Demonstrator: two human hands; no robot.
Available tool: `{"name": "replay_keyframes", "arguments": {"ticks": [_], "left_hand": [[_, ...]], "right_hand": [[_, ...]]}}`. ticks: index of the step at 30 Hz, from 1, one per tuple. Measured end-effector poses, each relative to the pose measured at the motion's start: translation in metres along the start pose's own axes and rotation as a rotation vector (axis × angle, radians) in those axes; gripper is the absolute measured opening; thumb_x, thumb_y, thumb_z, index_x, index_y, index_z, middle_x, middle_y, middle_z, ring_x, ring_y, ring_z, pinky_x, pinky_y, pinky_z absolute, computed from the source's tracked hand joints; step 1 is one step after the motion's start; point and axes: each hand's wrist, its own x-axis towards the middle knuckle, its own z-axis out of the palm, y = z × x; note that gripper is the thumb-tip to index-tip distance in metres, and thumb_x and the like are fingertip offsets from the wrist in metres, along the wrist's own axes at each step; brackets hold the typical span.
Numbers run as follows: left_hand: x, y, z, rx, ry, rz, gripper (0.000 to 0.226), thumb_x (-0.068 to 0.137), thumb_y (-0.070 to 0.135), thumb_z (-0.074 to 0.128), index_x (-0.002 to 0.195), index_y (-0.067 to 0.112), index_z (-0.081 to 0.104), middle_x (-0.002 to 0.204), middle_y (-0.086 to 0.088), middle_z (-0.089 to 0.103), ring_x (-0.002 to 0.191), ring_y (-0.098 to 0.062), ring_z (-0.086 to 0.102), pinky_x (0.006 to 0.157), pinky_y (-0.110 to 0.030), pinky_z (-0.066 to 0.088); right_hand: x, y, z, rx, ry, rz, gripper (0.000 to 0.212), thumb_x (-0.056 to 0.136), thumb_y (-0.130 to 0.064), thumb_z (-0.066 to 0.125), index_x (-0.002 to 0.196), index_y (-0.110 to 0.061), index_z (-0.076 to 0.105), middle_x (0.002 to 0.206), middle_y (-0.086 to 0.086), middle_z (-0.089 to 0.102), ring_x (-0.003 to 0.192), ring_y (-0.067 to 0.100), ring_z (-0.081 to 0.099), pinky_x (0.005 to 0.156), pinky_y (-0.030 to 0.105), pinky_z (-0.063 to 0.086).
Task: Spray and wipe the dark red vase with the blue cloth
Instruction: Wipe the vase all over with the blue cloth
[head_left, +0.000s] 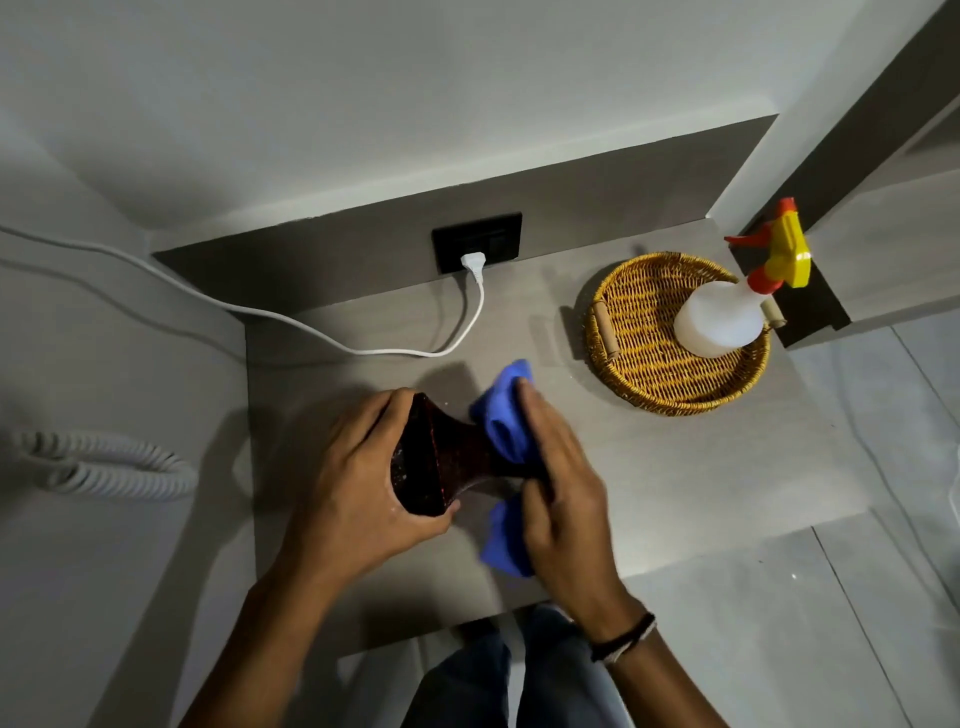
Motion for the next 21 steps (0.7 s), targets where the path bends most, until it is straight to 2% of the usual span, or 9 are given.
{"name": "replay_keyframes", "arguments": {"ticks": [2,4,7,10,12,14,17,19,21], "left_hand": [[0.002,-0.001,0.002,-0.015,0.000,0.012,0.101,0.051,0.038,0.100,0.137,0.016,0.051,0.129,-0.012,0.065,0.117,-0.027,0.060,0.099,-0.011,0.034],[0.003,-0.006,-0.001,0.008,-0.013,-0.004,0.101,0.051,0.038,0.101,0.136,0.012,0.055,0.129,-0.011,0.064,0.118,-0.027,0.060,0.101,-0.012,0.036],[0.002,-0.008,-0.005,0.045,-0.028,-0.039,0.106,0.049,0.038,0.103,0.139,0.006,0.059,0.131,-0.013,0.063,0.121,-0.032,0.060,0.098,-0.028,0.044],[0.004,0.002,-0.004,0.041,0.005,-0.024,0.098,0.050,0.042,0.099,0.135,0.012,0.059,0.125,-0.003,0.061,0.113,-0.020,0.055,0.090,-0.012,0.039],[0.009,0.007,-0.002,0.041,0.020,-0.020,0.094,0.050,0.041,0.097,0.131,0.012,0.060,0.122,-0.004,0.062,0.109,-0.022,0.055,0.087,-0.014,0.040],[0.010,0.011,-0.001,0.019,0.030,-0.027,0.085,0.054,0.041,0.090,0.128,0.010,0.063,0.120,-0.008,0.065,0.107,-0.030,0.062,0.089,-0.032,0.051],[0.008,0.006,0.000,-0.010,0.040,-0.038,0.077,0.057,0.041,0.079,0.123,0.002,0.067,0.117,-0.014,0.069,0.105,-0.040,0.067,0.090,-0.050,0.057],[0.004,0.002,-0.003,0.024,0.005,-0.076,0.086,0.052,0.036,0.094,0.126,0.003,0.065,0.119,-0.013,0.067,0.107,-0.037,0.065,0.088,-0.047,0.057],[0.000,0.004,-0.004,0.061,-0.010,-0.089,0.097,0.048,0.035,0.102,0.132,0.007,0.062,0.122,-0.010,0.064,0.110,-0.029,0.060,0.084,-0.034,0.051]], "right_hand": [[-0.008,-0.010,0.015,-0.057,-0.222,-0.125,0.085,0.093,0.013,0.048,0.171,-0.007,0.021,0.181,0.009,0.022,0.168,0.025,0.021,0.136,0.041,0.024],[-0.013,0.002,0.020,-0.193,-0.341,-0.157,0.105,0.088,0.021,0.057,0.173,-0.015,0.006,0.184,0.004,0.004,0.170,0.025,0.005,0.137,0.045,0.018],[-0.002,0.037,-0.001,-0.404,-0.357,-0.025,0.102,0.089,0.023,0.063,0.170,-0.013,0.013,0.180,0.006,-0.001,0.169,0.030,0.003,0.135,0.054,0.022],[0.008,0.045,-0.017,-0.405,-0.315,0.114,0.092,0.091,0.022,0.063,0.168,-0.007,0.021,0.177,0.007,0.002,0.169,0.033,0.006,0.134,0.052,0.024],[0.003,0.024,-0.004,-0.293,-0.286,0.050,0.083,0.092,0.013,0.061,0.166,-0.004,0.028,0.177,0.012,0.014,0.168,0.034,0.013,0.135,0.053,0.024],[-0.005,-0.007,0.018,-0.121,-0.248,-0.072,0.078,0.096,0.001,0.049,0.169,-0.007,0.024,0.180,0.012,0.017,0.169,0.028,0.012,0.138,0.042,0.018],[-0.007,-0.023,0.031,0.019,-0.296,-0.198,0.084,0.099,0.007,0.044,0.173,-0.019,0.013,0.183,0.003,0.011,0.170,0.027,0.007,0.138,0.042,0.012],[-0.003,-0.003,0.020,-0.065,-0.347,-0.150,0.094,0.097,0.016,0.052,0.172,-0.022,0.010,0.183,-0.002,0.005,0.170,0.021,0.004,0.138,0.044,0.014],[0.006,0.026,0.000,-0.237,-0.363,-0.001,0.097,0.094,0.019,0.060,0.170,-0.019,0.013,0.181,-0.003,0.001,0.170,0.019,0.000,0.137,0.046,0.016]]}}
